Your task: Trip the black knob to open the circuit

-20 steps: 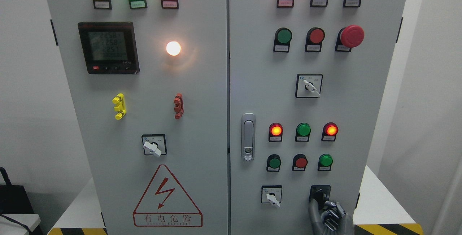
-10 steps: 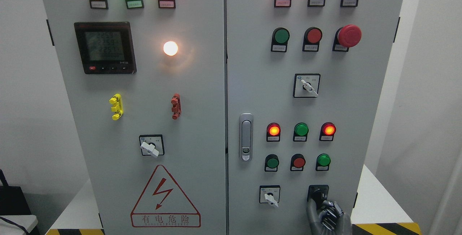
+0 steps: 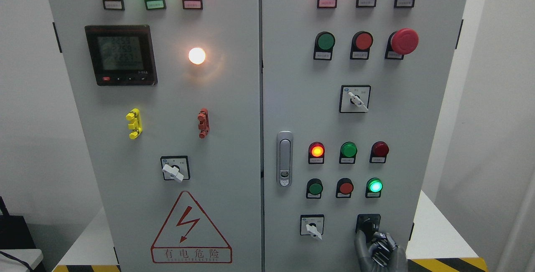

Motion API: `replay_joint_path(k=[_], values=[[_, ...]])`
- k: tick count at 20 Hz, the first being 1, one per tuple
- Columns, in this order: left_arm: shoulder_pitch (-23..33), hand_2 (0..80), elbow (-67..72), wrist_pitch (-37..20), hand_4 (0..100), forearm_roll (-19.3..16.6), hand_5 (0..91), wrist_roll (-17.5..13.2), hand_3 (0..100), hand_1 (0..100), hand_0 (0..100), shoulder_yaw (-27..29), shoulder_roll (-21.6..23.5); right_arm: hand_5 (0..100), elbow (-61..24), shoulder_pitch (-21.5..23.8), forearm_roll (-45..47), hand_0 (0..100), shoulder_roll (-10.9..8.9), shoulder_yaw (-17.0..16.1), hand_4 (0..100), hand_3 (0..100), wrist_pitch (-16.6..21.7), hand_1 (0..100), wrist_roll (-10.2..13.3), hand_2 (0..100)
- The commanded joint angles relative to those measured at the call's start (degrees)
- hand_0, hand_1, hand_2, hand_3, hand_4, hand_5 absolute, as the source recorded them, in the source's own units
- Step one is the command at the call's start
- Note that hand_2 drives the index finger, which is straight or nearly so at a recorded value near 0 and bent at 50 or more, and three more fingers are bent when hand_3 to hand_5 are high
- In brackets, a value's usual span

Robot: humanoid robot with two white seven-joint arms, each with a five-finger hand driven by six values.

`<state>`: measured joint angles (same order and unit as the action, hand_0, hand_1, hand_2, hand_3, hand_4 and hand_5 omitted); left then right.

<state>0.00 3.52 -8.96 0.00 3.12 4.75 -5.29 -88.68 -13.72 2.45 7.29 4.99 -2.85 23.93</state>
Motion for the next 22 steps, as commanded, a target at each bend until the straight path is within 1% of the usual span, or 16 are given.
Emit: replay_joint_path(k=[1, 15, 22], values=[[-0.4, 0.0, 0.0, 0.0, 0, -1.9, 0.0, 0.0, 0, 39, 12, 0.0, 0.0, 98, -0.4, 0.0, 0.0, 65, 0.01, 0.5, 97, 97, 0.0, 78, 0.0, 66], [-0.4, 0.0, 0.0, 0.0, 0, -1.8, 0.0, 0.0, 0, 39, 12, 0.0, 0.0, 98, -0.7, 0.3, -0.2, 65, -0.08, 0.6, 97, 97, 0.0, 78, 0.0, 66], [-0.4, 0.0, 0.0, 0.0, 0, -1.9, 0.0, 0.0, 0, 39, 12, 0.0, 0.0, 98, -0.7, 0.5, -0.7, 65, -0.60, 0.6, 95, 96, 0.1, 78, -0.1, 65]])
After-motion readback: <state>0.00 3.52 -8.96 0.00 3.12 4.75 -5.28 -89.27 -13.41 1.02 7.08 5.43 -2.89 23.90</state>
